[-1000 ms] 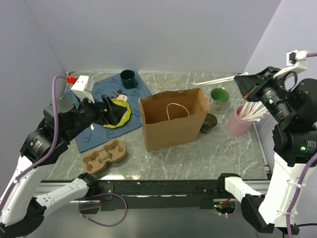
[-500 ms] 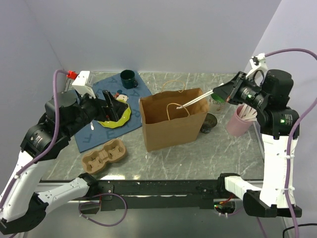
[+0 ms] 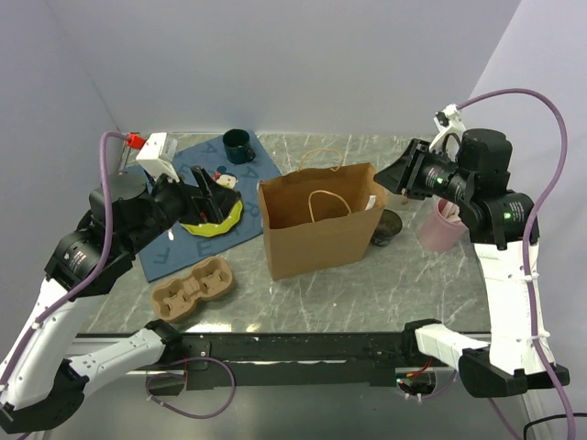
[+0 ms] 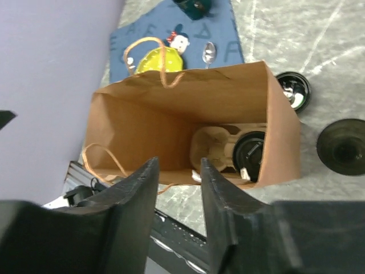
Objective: Pack the takeout coffee
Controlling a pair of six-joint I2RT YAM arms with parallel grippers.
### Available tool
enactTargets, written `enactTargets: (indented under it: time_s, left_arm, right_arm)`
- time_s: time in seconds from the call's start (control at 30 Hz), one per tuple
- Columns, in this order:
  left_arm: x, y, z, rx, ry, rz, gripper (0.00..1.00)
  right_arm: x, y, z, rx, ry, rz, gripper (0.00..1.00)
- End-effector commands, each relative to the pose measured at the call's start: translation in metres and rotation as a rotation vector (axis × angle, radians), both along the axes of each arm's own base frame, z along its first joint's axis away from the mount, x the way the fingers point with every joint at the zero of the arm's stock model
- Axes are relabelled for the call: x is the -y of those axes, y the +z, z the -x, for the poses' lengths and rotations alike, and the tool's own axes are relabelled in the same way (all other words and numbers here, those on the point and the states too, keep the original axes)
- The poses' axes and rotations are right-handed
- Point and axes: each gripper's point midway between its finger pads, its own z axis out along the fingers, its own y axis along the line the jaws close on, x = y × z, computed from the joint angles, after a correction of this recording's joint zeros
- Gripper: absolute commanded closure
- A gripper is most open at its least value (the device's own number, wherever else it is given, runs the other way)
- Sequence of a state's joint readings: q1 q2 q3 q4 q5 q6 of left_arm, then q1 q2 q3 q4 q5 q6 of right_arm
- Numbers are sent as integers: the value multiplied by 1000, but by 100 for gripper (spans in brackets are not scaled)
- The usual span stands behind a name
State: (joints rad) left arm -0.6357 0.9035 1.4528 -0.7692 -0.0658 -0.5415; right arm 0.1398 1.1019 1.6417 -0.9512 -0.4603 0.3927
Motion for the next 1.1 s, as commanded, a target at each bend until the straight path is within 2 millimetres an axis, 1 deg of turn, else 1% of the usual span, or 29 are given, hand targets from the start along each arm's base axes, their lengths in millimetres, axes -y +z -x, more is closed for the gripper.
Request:
enactTargets:
  time_s: [0.0,0.03,0.13,0.17,0.23,0.27,0.3,0.33,0.37,0.73,0.8,0.87,1.07]
  left_arm:
    - [2,20,1,48,2,77,3]
    - [2,21,1,49,3,75,3]
    - [0,22,-1,57,12,62,3]
    - [-1,25,-1,65,12,61,3]
    - [-1,27,-2,73,14,49,3]
    - [-2,30,-2,81,13,47,3]
    - [-2,31,-2,87,13,42,3]
    - [-2,32,-2,92,13,40,3]
    - [-3,35,-2,99,14,43,3]
    - [-3,42,-6,144,5,5,3]
    - [-2,39,-8,142,0,-21,3]
    - [-2,42,-8,153,-6,-35,3]
    - [0,41,-12,155,-13,-64,3]
  right_arm:
    - [7,7,0,23,-25,47,53]
    - [8,8,-1,25,-21,59,52]
    - [11,14,2,36,-22,81,42]
    - [11,15,4,38,-21,83,34]
    - [11,19,6,47,-13,90,24]
    - [11,21,7,52,-9,90,17]
    - [11,21,10,47,-5,94,14]
    - [12,25,10,59,-1,99,12]
    - [11,26,11,57,3,100,0]
    - [9,33,18,44,18,88,0]
    - [10,34,18,49,11,85,0]
    - [9,33,17,45,6,75,0]
    - [10,25,14,15,-9,70,0]
